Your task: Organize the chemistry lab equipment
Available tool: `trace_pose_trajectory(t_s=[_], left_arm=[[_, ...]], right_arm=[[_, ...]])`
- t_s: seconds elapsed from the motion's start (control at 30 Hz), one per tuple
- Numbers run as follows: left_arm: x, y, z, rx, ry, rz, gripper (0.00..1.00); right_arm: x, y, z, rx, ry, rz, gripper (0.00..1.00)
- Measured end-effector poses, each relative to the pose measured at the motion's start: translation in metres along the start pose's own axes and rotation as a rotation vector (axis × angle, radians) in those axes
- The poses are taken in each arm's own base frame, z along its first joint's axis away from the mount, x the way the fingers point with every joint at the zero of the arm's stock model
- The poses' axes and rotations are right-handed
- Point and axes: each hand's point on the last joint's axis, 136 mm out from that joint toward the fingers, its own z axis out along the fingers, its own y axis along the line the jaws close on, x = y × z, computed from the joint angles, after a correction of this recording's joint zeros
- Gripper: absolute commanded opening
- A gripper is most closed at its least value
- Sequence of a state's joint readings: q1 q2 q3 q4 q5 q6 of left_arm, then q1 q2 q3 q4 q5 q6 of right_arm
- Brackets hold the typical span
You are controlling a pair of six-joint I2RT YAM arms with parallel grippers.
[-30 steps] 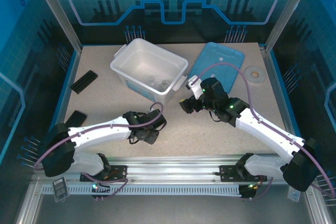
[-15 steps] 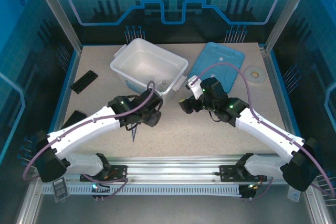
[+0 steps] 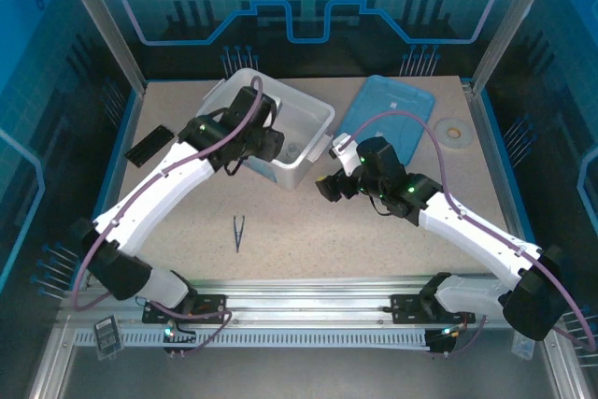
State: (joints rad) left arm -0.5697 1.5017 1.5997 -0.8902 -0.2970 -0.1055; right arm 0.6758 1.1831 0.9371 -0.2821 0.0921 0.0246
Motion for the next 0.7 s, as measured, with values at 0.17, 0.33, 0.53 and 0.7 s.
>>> trace_pose_trajectory(t_s=[0.17,0.33,0.53,0.7], left_arm=[[-0.016,0.027,0.036,-0.043,0.031,-0.026,0.34],[-0.02,0.057,0.07,-0.071,0.074,-0.076,0.34],[-0.02,0.084,0.099,-0.101,0.111,-0.129,0.34],[-0.022,0.1,0.11,-0.106,0.118,-0.156,0.34]], right_arm=[[-0.004,0.003,0.0,-0.018,-0.016,0.0,0.89],[-0.006,0.004,0.002,-0.025,-0.02,0.0,0.89],[-0.01,0.004,0.01,-0.026,-0.018,-0.001,0.89],[-0.016,0.006,0.011,-0.038,-0.028,-0.007,0.89]])
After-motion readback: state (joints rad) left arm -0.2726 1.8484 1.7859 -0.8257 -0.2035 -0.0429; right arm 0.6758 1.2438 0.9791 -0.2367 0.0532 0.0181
